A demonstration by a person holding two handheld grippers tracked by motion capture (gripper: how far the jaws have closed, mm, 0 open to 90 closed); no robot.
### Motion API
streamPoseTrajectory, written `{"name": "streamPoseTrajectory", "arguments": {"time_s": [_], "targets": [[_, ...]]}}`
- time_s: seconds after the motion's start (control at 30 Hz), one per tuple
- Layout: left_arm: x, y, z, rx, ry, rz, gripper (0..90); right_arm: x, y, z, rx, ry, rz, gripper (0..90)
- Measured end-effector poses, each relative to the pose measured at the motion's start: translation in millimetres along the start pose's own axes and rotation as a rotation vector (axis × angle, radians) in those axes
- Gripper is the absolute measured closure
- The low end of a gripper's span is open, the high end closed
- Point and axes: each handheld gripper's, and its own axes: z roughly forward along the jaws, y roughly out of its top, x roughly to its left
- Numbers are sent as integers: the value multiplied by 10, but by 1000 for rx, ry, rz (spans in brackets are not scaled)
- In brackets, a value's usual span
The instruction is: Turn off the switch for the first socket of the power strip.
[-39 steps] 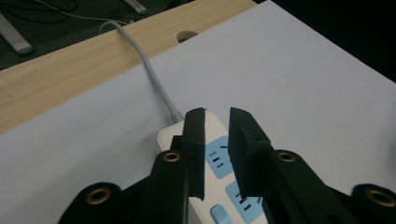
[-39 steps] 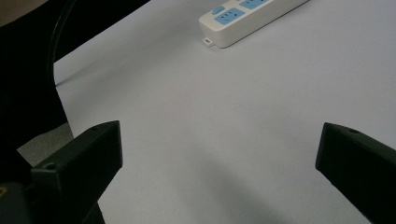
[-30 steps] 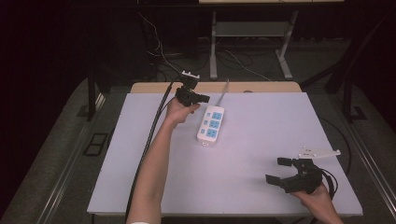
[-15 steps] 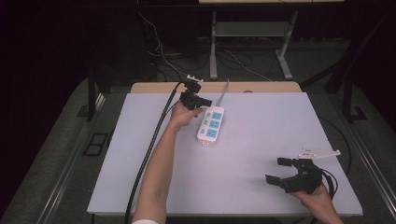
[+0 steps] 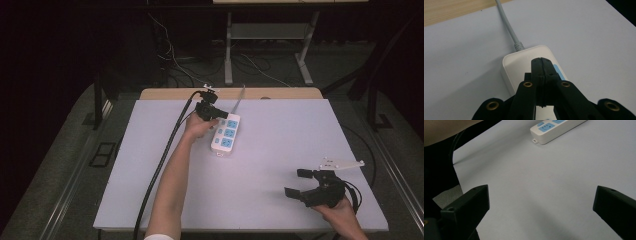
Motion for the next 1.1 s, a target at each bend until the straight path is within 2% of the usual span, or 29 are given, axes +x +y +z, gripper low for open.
{"name": "streamPoseTrajectory", "arguments": {"time_s": [0.33,0.57,0.77,0.93,1.1], "targets": [[9,-36,53,43,20,18,891,-2,0,1,2,2,-2,3],[-20,-38,67,75,49,58,891,2,0,8,9,2,-4,4],[-17,-41,52,81,54,52,893,3,-1,6,8,3,-5,4],[-33,-45,52,83,66,68,893,4,-1,9,11,2,-8,3],[-34,-44,55,85,69,56,896,7,-1,0,9,0,-8,3]]}}
